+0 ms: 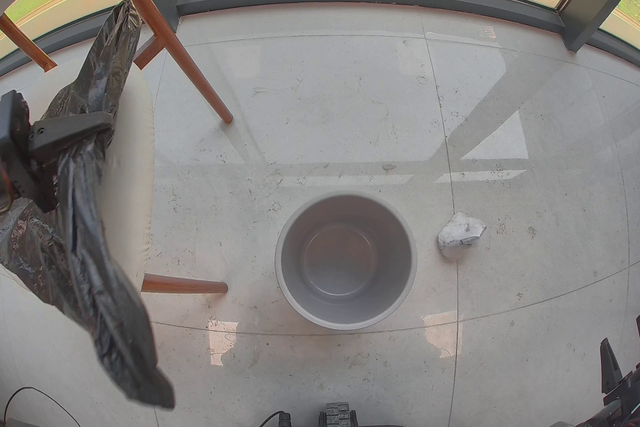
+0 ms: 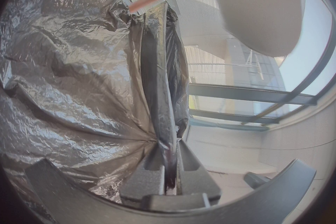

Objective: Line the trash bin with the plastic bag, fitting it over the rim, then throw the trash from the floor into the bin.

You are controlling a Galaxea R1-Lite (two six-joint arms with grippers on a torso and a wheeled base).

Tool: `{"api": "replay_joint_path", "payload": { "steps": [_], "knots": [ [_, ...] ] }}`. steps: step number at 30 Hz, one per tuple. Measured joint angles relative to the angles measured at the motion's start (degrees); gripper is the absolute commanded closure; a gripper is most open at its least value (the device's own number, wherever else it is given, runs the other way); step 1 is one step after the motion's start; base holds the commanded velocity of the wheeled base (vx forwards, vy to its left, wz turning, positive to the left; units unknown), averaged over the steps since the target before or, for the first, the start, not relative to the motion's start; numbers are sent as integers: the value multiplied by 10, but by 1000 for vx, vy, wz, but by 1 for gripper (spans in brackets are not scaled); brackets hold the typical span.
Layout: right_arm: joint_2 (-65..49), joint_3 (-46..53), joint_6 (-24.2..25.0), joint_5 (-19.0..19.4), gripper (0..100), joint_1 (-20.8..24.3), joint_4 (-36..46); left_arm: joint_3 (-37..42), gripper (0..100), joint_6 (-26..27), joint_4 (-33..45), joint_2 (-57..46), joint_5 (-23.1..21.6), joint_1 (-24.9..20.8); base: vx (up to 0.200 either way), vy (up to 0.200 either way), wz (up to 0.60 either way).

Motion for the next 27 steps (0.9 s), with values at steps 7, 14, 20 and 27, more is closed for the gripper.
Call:
{"api": "replay_joint_path", "payload": {
  "steps": [7,14,20,27],
  "knots": [
    [0,0,0,0,0,0,0,4,100,-64,-2,-79,-161,-10,0,0,0],
    [0,0,0,0,0,0,0,-4,100,-97,-14,-129,-283,-19,0,0,0],
    [0,0,0,0,0,0,0,-7,100,-95,-138,-125,-302,-24,0,0,0],
    [0,0,0,0,0,0,0,-8,100,-38,-300,-40,-255,-26,0,0,0]
  ]
}}
